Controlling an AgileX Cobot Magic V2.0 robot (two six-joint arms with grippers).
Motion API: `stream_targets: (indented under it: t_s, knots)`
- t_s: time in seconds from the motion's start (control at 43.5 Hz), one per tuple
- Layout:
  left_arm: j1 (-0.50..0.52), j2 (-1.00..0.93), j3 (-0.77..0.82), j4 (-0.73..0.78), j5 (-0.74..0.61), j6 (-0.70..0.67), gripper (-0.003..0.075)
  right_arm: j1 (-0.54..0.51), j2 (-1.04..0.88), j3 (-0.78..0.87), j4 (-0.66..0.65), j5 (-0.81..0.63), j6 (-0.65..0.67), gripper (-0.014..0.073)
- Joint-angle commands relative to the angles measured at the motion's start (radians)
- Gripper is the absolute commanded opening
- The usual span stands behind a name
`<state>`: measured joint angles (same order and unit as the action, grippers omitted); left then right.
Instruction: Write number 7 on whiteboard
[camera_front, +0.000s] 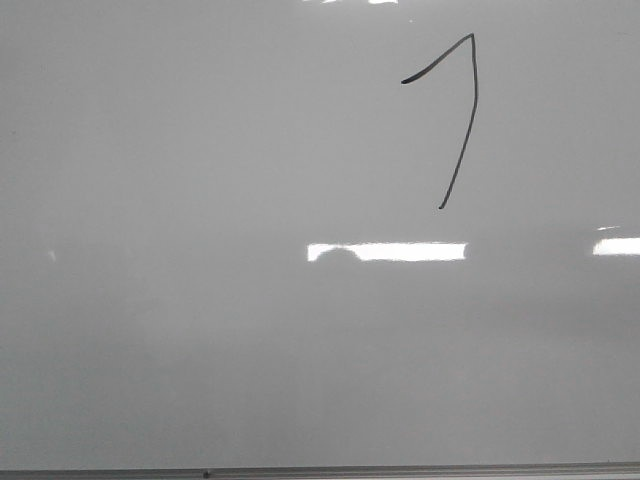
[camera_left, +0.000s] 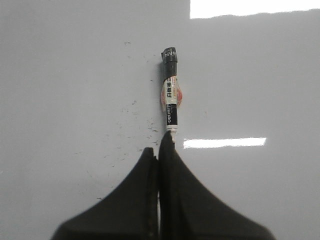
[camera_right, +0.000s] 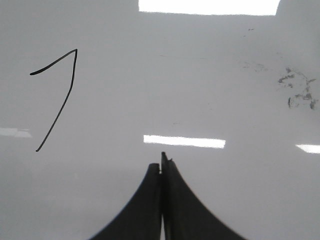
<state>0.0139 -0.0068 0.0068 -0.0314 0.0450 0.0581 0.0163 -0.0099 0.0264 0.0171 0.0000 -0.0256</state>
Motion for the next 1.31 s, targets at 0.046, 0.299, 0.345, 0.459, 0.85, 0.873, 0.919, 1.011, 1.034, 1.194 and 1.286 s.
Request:
stream_targets:
  t_s: [0.046, 0.299, 0.345, 0.459, 0.85, 0.873, 0.919, 1.011, 1.034, 1.194, 1.286]
  knots:
    - [0.002, -0.013, 0.013, -0.008, -0.086, -0.001, -0.002, -0.002, -0.02, -0.002, 0.003, -0.082, 0.003, -0.0066]
    - [0.002, -0.013, 0.013, -0.008, -0.086, -0.001, -0.002, -0.002, -0.019, -0.002, 0.003, -0.082, 0.003, -0.0066]
    - [0.002, -0.013, 0.013, -0.008, -0.086, -0.001, -0.002, -0.002, -0.019, -0.002, 0.003, -0.082, 0.003, -0.0066]
    - [0.002, -0.013, 0.013, -0.008, -0.086, -0.001, -0.002, -0.002, -0.019, -0.002, 0.003, -0.082, 0.003, -0.0066]
    - [0.002, -0.013, 0.013, -0.008, -0.086, -0.001, -0.002, -0.002, -0.019, -0.002, 0.003, -0.082, 0.003, -0.0066]
    - [0.002, -0.013, 0.013, -0.008, -0.086, -0.001, -0.002, -0.002, -0.019, -0.002, 0.003, -0.082, 0.003, -0.0066]
    - [0.002, -0.013, 0.013, -0.008, -0.086, -0.001, -0.002, -0.002, -0.019, -0.002, 0.003, -0.082, 0.003, -0.0066]
    - [0.002, -0.013, 0.013, -0.008, -0.086, -0.001, -0.002, -0.002, -0.019, -0.002, 0.003, -0.082, 0.003, -0.0066]
    - [0.002, -0.013, 0.013, -0.008, -0.086, -0.001, -0.002, -0.002, -0.019, -0.002, 0.003, -0.082, 0.003, -0.0066]
    - [0.002, -0.013, 0.013, -0.008, -0.086, -0.001, -0.002, -0.002, -0.019, -0.002, 0.003, -0.082, 0.003, -0.0066]
    - [0.002, -0.013, 0.013, -0.008, -0.086, -0.001, -0.002, -0.002, -0.019, -0.002, 0.003, -0.082, 0.003, -0.0066]
